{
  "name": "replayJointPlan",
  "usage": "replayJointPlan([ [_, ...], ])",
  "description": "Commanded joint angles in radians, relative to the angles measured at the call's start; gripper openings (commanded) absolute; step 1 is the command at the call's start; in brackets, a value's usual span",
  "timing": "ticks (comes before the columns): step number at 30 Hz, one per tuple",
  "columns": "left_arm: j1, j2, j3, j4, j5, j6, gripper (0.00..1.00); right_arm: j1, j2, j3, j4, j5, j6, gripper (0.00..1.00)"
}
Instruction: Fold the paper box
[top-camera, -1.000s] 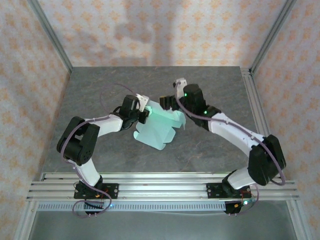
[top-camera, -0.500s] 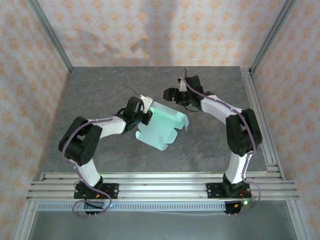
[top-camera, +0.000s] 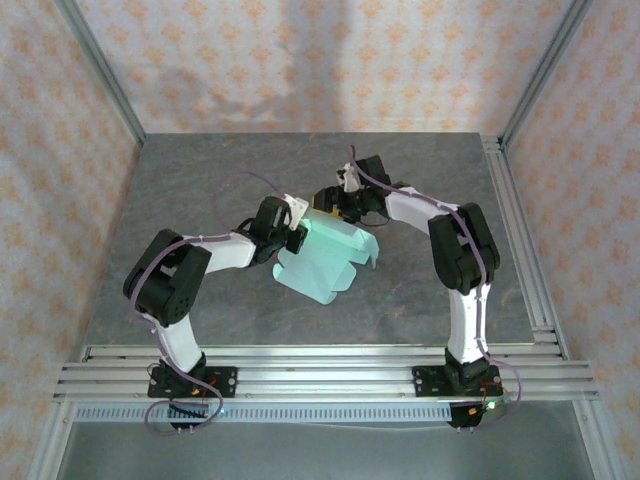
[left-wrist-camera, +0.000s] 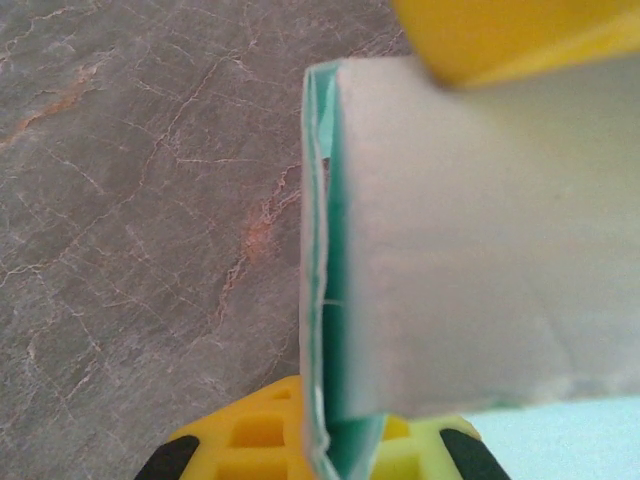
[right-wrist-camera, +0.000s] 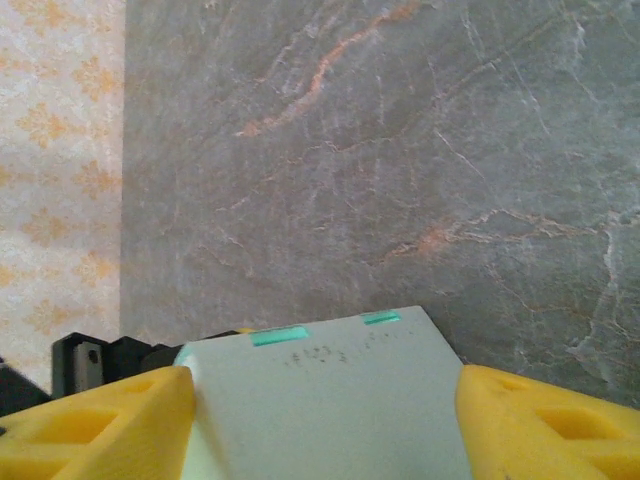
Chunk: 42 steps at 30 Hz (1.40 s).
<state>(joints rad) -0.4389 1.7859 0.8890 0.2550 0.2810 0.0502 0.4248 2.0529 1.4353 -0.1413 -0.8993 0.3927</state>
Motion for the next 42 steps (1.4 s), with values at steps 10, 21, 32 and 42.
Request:
replayJointPlan([
  [10,-0.010,0.039,0.004,0.080,-0.002,-0.051,0.16,0.003,0.023,0.020,-0.135,0.071,-0.105,0.57],
  [21,-0.011,0.065,-0.018,0.173,-0.017,-0.096,0.14,0.008,0.021,0.007,-0.130,0.051,-0.094,0.54],
  [32,-0.010,0.041,-0.061,0.226,0.013,-0.080,0.00,0.000,-0.102,-0.092,0.010,0.042,-0.027,0.57],
  [42,-0.011,-0.097,-0.110,0.207,0.166,-0.023,0.00,-0.100,-0.203,-0.151,0.051,0.094,-0.014,0.60],
])
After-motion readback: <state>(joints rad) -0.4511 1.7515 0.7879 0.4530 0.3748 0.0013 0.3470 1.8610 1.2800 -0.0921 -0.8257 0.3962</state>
